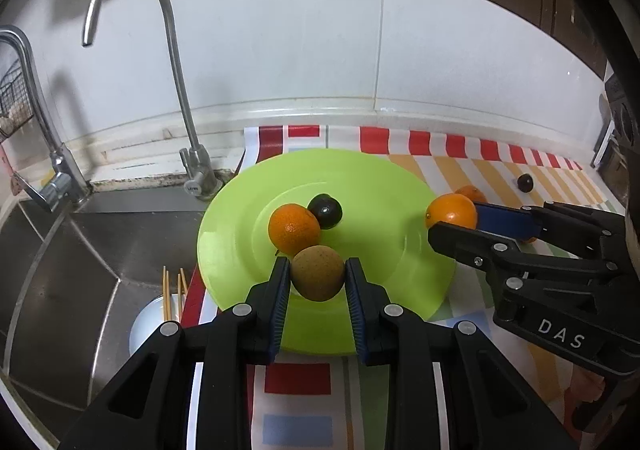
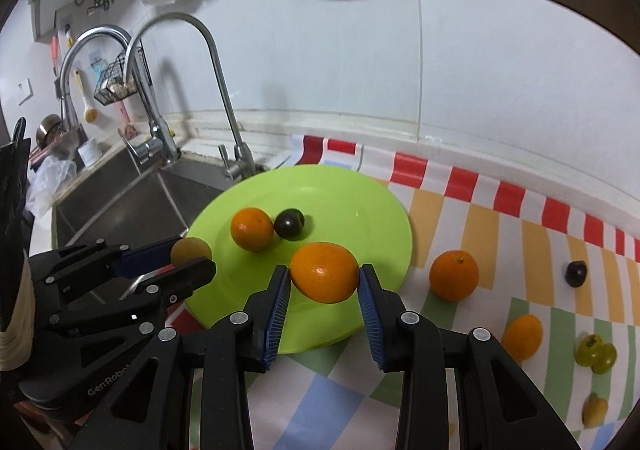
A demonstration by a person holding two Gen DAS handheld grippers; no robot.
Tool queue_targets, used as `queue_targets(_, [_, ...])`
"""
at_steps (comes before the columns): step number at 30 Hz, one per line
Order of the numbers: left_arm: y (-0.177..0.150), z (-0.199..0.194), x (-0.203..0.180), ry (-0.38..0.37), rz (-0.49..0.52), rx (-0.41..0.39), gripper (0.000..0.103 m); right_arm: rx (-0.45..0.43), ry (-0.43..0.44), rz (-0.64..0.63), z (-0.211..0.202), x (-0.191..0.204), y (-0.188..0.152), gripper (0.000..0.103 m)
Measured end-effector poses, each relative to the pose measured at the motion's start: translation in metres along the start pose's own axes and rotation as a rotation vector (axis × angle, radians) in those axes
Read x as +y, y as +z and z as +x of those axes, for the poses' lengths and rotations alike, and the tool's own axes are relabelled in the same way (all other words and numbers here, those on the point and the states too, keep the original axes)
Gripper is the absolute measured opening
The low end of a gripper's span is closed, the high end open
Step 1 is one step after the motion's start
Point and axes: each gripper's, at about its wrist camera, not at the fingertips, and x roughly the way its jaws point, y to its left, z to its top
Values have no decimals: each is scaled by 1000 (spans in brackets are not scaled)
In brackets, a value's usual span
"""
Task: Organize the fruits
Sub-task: 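Place the yellow fruit on the plate with the left gripper while the right places the orange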
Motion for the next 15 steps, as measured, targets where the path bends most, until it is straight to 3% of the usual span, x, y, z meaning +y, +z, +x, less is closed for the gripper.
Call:
queue_targets(9, [2, 15, 3, 6, 11, 25, 28, 27, 10, 7, 21, -6, 2, 36])
queue_targets(13, [3, 11, 5, 34, -1, 7, 45, 25, 1, 6, 23, -7, 3, 37])
queue_targets(15, [3, 6, 7, 50, -13, 5, 45, 19, -16, 17, 19, -10, 3, 37])
